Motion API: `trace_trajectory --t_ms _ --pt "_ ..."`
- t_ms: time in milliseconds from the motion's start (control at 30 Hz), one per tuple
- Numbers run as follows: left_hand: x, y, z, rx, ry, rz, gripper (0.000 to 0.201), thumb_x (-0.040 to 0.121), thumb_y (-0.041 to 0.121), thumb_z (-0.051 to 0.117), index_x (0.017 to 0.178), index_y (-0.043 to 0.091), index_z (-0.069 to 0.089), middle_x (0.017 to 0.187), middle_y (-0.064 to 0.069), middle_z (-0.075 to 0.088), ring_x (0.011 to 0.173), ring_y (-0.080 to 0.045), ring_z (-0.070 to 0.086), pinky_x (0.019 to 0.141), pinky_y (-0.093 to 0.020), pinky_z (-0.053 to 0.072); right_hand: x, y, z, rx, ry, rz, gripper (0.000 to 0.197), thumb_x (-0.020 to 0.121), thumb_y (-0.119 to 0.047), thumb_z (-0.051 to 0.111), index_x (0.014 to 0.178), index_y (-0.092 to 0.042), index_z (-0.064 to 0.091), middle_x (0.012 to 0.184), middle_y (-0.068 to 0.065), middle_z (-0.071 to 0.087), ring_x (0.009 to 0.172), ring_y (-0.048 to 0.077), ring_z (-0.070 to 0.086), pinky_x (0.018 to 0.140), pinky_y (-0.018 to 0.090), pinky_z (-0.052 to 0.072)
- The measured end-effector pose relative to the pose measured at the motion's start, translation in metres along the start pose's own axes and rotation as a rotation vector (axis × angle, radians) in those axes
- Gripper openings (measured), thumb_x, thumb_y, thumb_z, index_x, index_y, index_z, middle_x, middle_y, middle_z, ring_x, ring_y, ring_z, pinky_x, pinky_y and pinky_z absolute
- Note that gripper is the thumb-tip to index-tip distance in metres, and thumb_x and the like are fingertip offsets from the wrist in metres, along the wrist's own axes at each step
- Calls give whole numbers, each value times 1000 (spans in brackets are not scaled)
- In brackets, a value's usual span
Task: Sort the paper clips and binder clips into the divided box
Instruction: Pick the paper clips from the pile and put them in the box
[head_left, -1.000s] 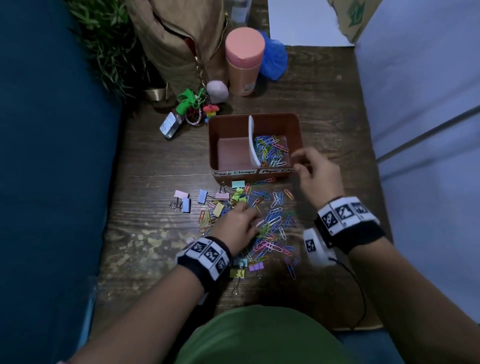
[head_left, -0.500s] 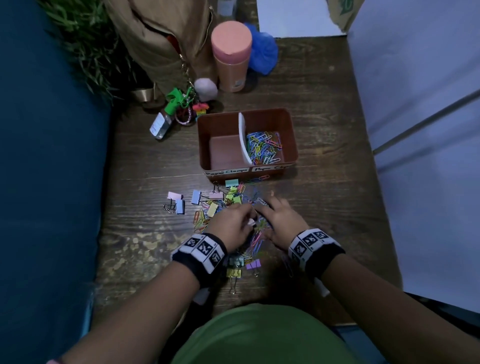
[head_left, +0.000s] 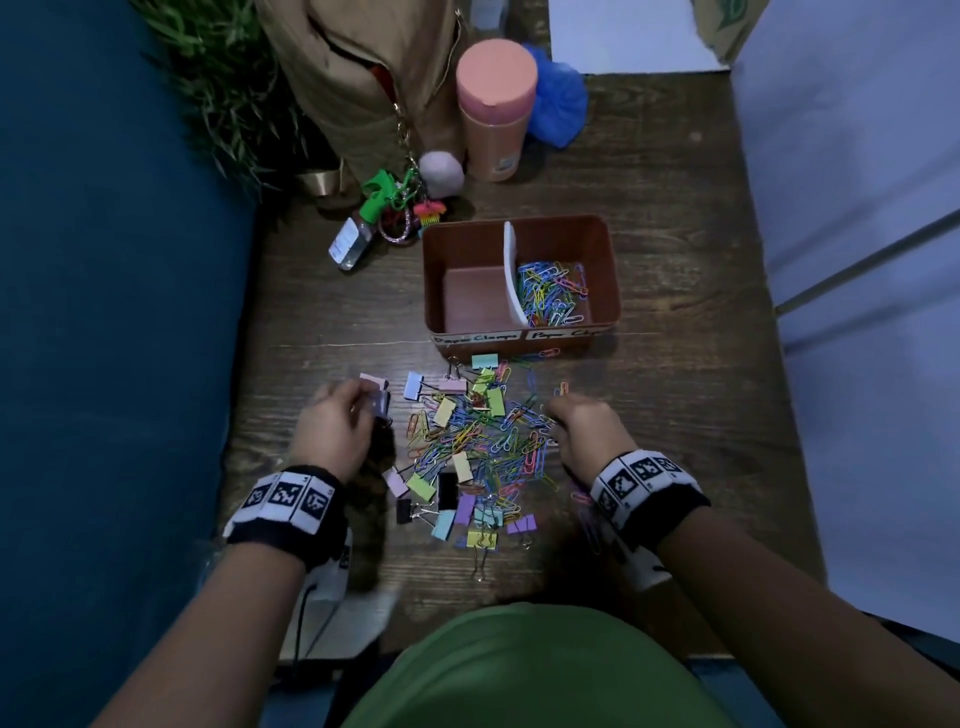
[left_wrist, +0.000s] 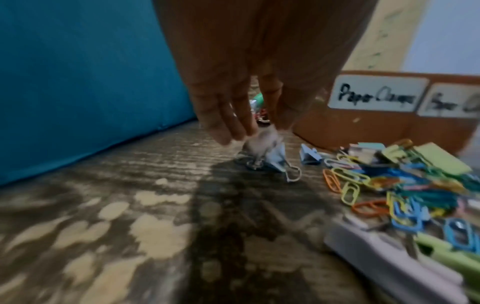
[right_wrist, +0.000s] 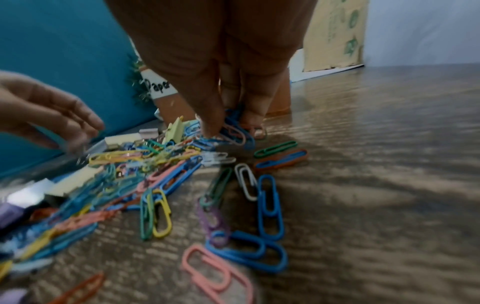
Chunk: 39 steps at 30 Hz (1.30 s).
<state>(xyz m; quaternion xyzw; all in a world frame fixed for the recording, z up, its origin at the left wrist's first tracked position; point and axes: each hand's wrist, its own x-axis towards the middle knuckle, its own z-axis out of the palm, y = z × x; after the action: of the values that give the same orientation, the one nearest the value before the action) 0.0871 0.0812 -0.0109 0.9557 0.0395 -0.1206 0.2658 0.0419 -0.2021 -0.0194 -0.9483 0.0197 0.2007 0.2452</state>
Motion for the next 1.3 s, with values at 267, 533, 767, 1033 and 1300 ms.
trace_trajectory --t_ms 267,533,767,1033,1300 --pt "12 83 57 253 -291 590 37 89 14 55 120 32 59 117 -3 57 106 -26 56 86 -39 51 -5 5 -10 70 31 63 25 81 -3 62 105 -10 65 107 15 66 99 33 61 87 37 50" --pt "29 101 63 544 -487 645 28 90 15 53 118 16 52 116 -12 52 103 -32 56 78 -44 49 1 -26 -72 314 407 -28 17 78 0 66 92 -9 69 92 12 71 83 24 64 77 24 43" --pt "22 88 28 11 -350 416 6 84 13 63 90 15 62 89 -4 69 81 -22 63 71 -27 47 59 -47 -125 317 507 -10 21 81 -4 64 99 -16 65 99 7 67 84 17 59 80 26 49" --pt "17 21 -14 49 -122 -3 6 85 25 61 84 28 56 87 -6 67 81 -28 65 74 -35 52 66 -31 -97 123 360 -89 24 80 -10 64 103 -17 64 101 10 64 98 30 57 84 37 47" --pt "-19 71 42 94 -403 325 33 80 26 69 111 21 59 116 -4 52 103 -25 58 88 -37 50 -6 -2 -31 -4 122 -142 23 80 -11 62 102 -16 60 104 8 60 100 30 56 81 41 51"
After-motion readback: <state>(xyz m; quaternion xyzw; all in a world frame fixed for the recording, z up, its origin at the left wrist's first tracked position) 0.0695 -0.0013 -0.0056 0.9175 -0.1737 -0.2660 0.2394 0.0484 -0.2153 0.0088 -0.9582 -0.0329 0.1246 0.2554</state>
